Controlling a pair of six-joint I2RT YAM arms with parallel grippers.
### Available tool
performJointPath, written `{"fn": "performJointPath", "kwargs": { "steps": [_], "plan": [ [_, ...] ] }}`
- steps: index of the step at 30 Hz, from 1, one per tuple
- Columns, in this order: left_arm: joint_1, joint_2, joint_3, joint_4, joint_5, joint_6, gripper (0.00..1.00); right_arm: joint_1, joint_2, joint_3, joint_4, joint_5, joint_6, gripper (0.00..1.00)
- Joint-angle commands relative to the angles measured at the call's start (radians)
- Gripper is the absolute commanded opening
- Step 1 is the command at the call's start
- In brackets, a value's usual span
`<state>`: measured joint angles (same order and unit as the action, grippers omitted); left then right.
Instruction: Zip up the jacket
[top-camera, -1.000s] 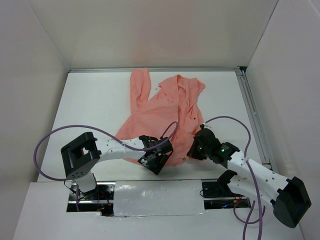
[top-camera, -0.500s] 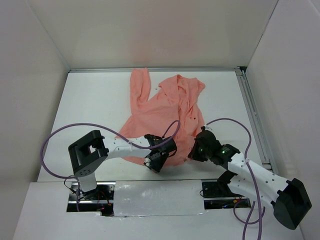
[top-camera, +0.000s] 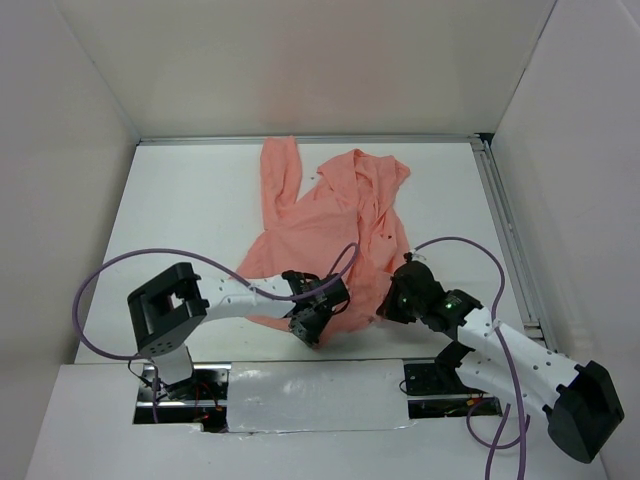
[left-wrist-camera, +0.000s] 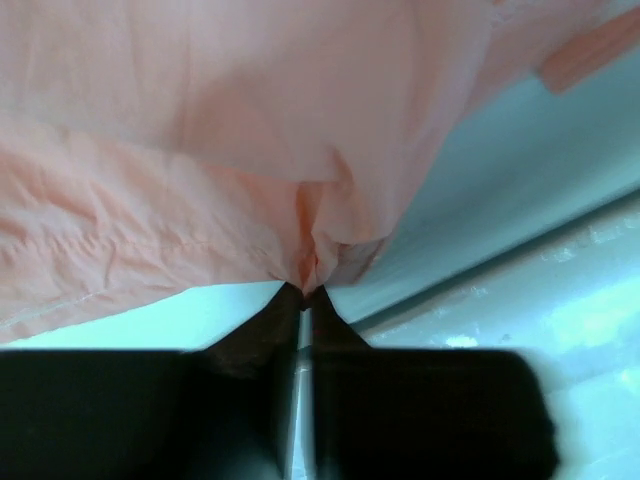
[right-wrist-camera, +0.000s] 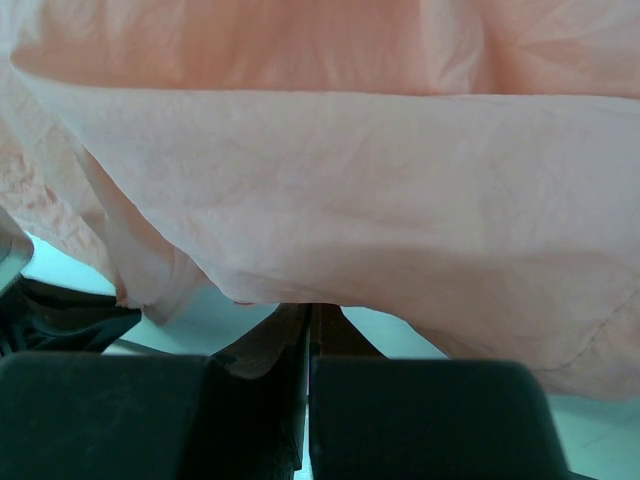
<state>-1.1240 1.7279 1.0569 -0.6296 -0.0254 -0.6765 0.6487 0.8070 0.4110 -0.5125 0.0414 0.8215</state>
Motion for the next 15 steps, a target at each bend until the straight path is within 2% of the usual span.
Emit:
{"fn": "performJointPath", "kwargs": {
  "steps": [1,3,7,10,13,15],
  "plan": [
    [-0.007,-0.051,-0.021,0.095,0.103,0.046,0.09,-0.011,-0.015,0.003,0.012,0.017,0.011,0.00],
    [-0.005,-0.033,-0.015,0.149,0.157,0.058,0.00,-0.009,-0.028,0.000,0.009,0.032,0.022,0.00],
    [-0.007,0.092,0.052,0.200,0.193,0.084,0.00,-0.049,-0.017,-0.009,0.037,0.041,0.047,0.00],
    [0.000,0.191,0.150,0.177,0.162,0.081,0.00,-0.089,0.050,0.006,0.060,0.057,0.048,0.00],
    [0.052,0.266,0.242,0.145,0.165,0.063,0.00,-0.127,0.136,0.038,0.100,0.078,0.033,0.00],
    [0.137,0.301,0.287,0.148,0.220,0.060,0.00,-0.188,0.234,0.069,0.147,0.089,0.010,0.00]
  ]
}}
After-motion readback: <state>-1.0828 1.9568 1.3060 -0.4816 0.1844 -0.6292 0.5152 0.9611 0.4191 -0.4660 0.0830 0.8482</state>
